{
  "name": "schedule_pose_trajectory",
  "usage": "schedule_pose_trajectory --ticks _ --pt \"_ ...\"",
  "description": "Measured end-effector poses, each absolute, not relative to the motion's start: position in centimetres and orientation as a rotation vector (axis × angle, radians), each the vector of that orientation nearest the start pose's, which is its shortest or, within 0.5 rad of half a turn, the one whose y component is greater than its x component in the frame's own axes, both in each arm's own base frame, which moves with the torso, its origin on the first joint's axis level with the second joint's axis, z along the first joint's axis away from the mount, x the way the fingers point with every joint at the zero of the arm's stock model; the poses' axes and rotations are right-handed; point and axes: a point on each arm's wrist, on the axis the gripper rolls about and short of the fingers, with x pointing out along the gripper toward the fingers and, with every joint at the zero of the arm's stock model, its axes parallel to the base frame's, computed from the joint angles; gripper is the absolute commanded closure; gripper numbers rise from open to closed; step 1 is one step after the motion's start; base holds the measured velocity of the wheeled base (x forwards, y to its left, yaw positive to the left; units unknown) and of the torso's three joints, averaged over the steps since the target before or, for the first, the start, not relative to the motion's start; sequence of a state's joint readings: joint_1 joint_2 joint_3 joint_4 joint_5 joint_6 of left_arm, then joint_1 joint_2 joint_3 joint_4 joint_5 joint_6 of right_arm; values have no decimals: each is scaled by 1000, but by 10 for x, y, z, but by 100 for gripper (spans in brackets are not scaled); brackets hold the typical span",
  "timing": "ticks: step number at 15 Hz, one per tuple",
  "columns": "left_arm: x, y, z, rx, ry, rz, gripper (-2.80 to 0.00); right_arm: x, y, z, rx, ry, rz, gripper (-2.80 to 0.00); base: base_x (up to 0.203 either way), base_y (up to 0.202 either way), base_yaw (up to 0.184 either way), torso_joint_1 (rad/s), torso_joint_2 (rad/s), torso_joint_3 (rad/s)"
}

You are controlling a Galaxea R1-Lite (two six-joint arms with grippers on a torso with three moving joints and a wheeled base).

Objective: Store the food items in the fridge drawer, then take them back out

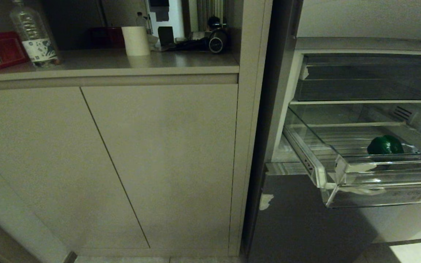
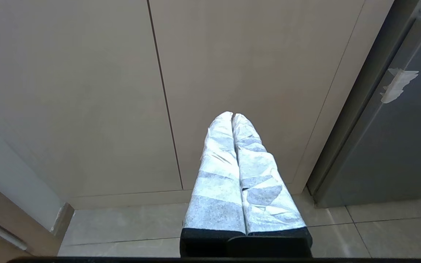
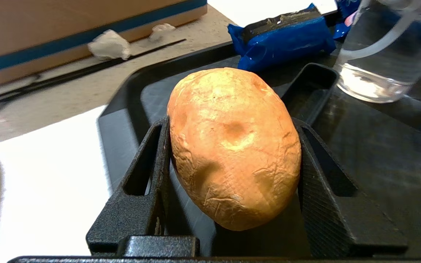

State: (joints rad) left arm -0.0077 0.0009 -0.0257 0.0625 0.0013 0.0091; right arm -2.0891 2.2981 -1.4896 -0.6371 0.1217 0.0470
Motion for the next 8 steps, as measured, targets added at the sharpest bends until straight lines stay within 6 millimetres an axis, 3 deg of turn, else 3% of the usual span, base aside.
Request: schedule_pose_trajectory --ticks 4,8 --pt "-25 0 76 9 38 -7 0 -216 -378 151 252 58 -1937 0 0 0 0 0 0 0" --pt "-25 0 76 9 38 -7 0 -188 -316 164 303 115 -1931 0 0 0 0 0 0 0"
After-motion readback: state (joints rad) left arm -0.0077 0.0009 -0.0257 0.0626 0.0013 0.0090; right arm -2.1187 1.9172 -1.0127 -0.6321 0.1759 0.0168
